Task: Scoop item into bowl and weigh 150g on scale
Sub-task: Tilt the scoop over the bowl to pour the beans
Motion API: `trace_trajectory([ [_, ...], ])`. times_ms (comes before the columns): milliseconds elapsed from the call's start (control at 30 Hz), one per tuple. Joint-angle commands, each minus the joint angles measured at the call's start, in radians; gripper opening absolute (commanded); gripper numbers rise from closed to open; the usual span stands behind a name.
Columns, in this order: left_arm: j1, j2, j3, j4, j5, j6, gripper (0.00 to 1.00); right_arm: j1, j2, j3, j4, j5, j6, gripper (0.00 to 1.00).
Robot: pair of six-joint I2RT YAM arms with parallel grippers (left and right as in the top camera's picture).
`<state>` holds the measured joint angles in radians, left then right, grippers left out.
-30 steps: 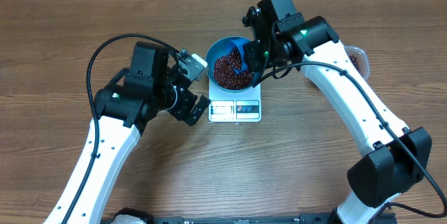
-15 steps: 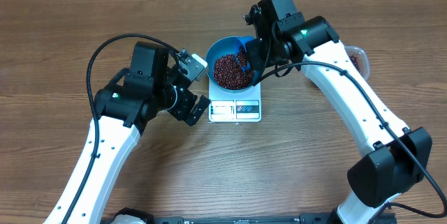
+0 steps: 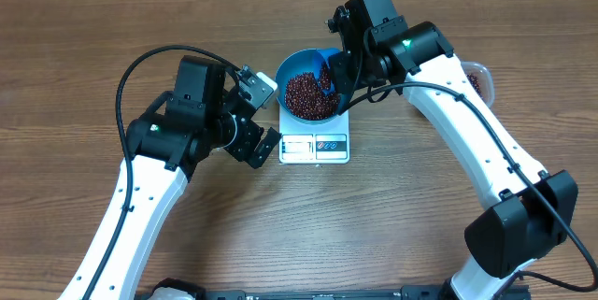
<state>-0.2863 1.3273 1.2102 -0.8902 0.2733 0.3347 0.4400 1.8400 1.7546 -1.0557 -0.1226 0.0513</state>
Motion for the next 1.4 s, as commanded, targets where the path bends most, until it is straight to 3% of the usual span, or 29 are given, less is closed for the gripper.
trace_trajectory([
  [0,-0.002,0.008,-0.004,0.002,0.014,-0.018,1.00,0.000,-0.011,0.035,0.018,0.033,-0.007,0.04],
  [533,-0.002,0.008,-0.004,0.002,0.014,-0.018,1.00,0.021,-0.011,0.035,0.034,0.072,-0.090,0.04],
  [733,-0.002,0.008,-0.004,0.002,0.014,-0.018,1.00,0.069,-0.011,0.035,0.034,0.174,-0.105,0.04],
  [1367,-0.002,0.008,-0.004,0.002,0.015,-0.018,1.00,0.069,-0.011,0.035,0.034,0.098,-0.105,0.04],
])
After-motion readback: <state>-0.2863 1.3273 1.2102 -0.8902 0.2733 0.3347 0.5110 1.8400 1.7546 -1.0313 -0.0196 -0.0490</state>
